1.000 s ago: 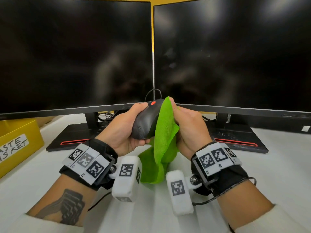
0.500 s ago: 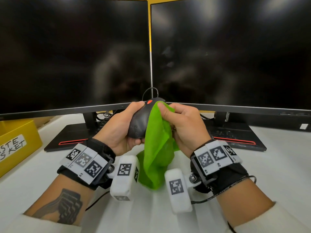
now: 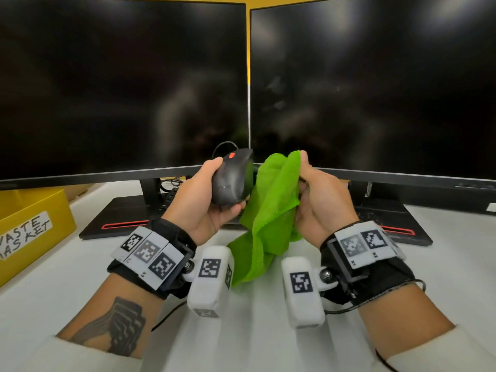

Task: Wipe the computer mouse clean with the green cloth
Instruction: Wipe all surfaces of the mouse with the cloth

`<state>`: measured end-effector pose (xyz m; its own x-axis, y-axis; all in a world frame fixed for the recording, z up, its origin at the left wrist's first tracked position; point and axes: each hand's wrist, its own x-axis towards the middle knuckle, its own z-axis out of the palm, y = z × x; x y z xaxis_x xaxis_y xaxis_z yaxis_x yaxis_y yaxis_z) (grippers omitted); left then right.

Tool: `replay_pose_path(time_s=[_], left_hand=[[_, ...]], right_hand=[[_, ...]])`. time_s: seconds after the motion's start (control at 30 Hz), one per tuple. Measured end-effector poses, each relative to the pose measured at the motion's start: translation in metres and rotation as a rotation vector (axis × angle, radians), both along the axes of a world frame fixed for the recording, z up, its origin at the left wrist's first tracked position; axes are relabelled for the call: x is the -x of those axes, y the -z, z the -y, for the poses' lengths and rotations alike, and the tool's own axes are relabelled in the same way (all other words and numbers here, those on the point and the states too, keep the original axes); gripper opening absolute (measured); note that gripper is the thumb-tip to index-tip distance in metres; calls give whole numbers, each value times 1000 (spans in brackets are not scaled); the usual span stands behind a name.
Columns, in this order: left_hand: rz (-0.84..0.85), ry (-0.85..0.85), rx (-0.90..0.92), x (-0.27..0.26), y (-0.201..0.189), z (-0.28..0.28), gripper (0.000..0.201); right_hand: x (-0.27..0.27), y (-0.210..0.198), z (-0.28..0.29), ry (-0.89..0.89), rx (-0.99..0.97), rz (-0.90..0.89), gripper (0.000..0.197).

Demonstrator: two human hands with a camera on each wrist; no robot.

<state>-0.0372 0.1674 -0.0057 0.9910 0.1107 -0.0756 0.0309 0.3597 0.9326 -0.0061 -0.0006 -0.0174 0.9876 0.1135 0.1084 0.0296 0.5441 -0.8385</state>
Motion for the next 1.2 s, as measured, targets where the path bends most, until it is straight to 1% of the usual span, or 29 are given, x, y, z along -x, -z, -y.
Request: replay_pose_path(time_s=[0.07,0.17,0.27,0.4,0.43,0.5,0.53,0.57,0.63,0.67,0.7,0.77,0.87,0.93,1.03,1.1,1.2], left_hand=[[-6,5,62,-2,0,-5,38],[-39,48,24,-4,2,-9,47],[-67,34,44,-6,3,-12,44],[-53,70,166,-9,2,-17,43],[-45,92,184,-8,1,-17,43],[-38,122,200,-7,0,-16,43],[-41,122,202,-8,0,-15,43],[-48,118,202,-8,0,-14,44],[-68,118,190,-10,1,-12,50],[-80,121,176,-10,2,-12,54],[-91,123,158,-10,3,-11,58],[-96,125,134,-10,4,-10,64],[-44,119,113,-9,6,-5,70],[-34,137,50,-8,9,-3,72],[-65,156,-23,-4,10,1,76],[-75,151,-20,-3,9,1,73],[-82,155,-6,-3,9,-1,54]], right_hand=[[1,-2,5,6,-26,-41,53],[1,-2,10,-61,-39,-42,55],[1,-1,13,-131,-88,-17,52],[-1,0,17,-154,-133,33,53],[-3,0,18,-149,-123,63,51],[-4,1,17,-140,-77,151,40],[-3,1,15,-153,-51,205,39],[-1,1,13,-186,-23,260,46],[3,4,9,-275,48,369,68],[5,5,7,-306,93,441,75],[6,6,5,-311,151,517,77],[7,9,3,-256,278,634,75],[5,14,-1,-109,401,661,78],[5,14,-3,-12,415,659,77],[5,13,-4,96,391,626,71],[3,13,-4,129,394,613,67],[0,14,-2,142,409,628,57]])
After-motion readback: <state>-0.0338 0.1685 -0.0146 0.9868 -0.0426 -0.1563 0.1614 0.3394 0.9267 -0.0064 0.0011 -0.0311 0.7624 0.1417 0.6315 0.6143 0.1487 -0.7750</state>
